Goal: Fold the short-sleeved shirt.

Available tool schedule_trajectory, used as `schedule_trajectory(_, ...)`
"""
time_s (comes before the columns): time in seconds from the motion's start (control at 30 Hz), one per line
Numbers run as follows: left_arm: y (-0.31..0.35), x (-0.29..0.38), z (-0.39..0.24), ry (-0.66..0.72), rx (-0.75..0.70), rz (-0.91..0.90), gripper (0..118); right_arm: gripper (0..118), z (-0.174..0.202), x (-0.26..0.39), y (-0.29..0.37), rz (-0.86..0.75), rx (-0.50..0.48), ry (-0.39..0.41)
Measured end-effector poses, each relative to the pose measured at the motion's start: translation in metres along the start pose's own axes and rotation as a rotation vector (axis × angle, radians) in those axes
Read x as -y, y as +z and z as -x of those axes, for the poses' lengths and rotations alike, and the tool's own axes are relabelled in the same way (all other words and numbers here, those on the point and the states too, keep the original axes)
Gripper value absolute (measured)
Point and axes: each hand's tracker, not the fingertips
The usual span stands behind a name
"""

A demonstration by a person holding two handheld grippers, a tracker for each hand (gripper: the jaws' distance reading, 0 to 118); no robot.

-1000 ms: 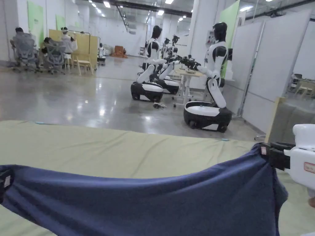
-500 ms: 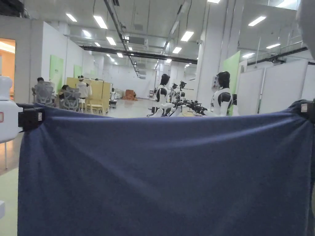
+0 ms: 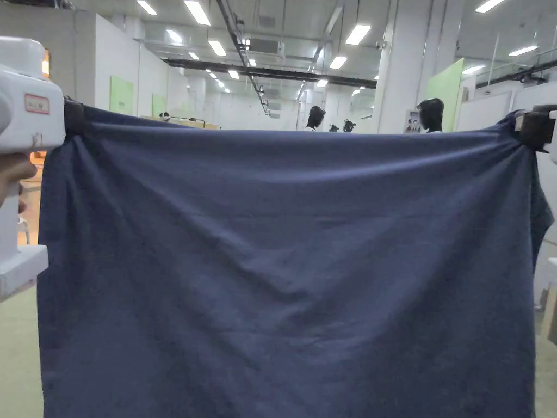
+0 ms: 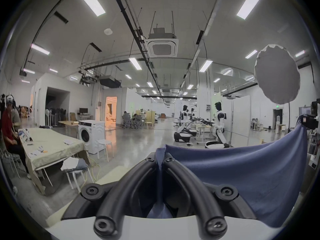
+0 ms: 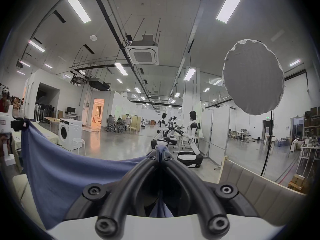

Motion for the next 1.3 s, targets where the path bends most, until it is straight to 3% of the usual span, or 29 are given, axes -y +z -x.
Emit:
schedule_trajectory(0.13,-0.043,-0.007,-0.015,-0.018,-0.003,-0.031,2,2,0.004,0.003,-0.05,-0.023,0.039,0.01)
schedule_trajectory(0.23,-0.072,-0.003,-0.029,-0.159,0.001,-0.039,2,2,0.002,0.01,-0.088,-0.016,0.075,0.028)
schedule_trajectory(0.43,-0.138,0.019,-0.054,-0.262,-0.018,-0.026,2,2,0.002,0.033,-0.148,0.005,0.096,0.062)
schedule_trajectory(0.5,-0.164,0.032,-0.053,-0.264,-0.017,-0.031,2,2,0.004,0.046,-0.166,0.01,0.114,0.102)
schedule_trajectory(0.7,-0.211,0.091,-0.065,-0.177,0.0,0.042,2,2,0.008,0.119,-0.198,0.085,0.095,0.083)
schedule_trajectory(0.8,-0.232,0.146,-0.067,-0.199,0.015,0.12,2,2,0.007,0.178,-0.211,0.164,0.088,0.09)
schedule_trajectory(1.07,-0.219,0.288,-0.08,-0.154,0.042,0.331,2,2,0.011,0.312,-0.192,0.355,0.046,0.046)
schedule_trajectory(1.3,-0.176,0.374,-0.086,-0.227,0.041,0.442,2,2,0.015,0.387,-0.138,0.448,0.017,0.019)
